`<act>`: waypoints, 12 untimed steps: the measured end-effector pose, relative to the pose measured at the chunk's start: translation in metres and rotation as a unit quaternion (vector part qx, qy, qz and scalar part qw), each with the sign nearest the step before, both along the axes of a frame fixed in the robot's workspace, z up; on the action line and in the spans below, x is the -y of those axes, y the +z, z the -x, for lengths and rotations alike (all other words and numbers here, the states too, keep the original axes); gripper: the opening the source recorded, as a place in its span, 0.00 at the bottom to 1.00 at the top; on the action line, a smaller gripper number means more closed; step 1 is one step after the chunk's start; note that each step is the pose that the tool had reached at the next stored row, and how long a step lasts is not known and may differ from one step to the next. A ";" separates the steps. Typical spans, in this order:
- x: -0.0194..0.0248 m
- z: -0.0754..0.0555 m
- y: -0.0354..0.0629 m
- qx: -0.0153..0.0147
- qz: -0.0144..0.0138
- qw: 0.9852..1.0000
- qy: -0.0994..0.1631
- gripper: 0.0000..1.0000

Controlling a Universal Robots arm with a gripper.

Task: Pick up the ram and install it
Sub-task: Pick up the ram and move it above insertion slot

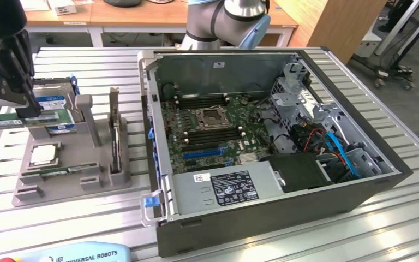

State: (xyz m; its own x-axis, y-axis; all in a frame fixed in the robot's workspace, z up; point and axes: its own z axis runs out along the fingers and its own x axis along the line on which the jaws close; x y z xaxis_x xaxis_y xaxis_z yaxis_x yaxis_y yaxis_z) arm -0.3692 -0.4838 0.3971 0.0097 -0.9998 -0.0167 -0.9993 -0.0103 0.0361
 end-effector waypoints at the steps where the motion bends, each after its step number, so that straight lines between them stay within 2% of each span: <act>1: 0.0000 0.000 0.0016 0.000 0.000 1.000 0.000 0.11; 12: 0.0000 0.000 0.0149 0.000 0.000 1.000 0.002 0.11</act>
State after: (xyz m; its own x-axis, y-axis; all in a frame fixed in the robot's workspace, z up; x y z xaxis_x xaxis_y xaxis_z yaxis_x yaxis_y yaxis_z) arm -0.3692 -0.4838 0.4120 0.0134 -0.9998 -0.0171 -0.9993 -0.0140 0.0357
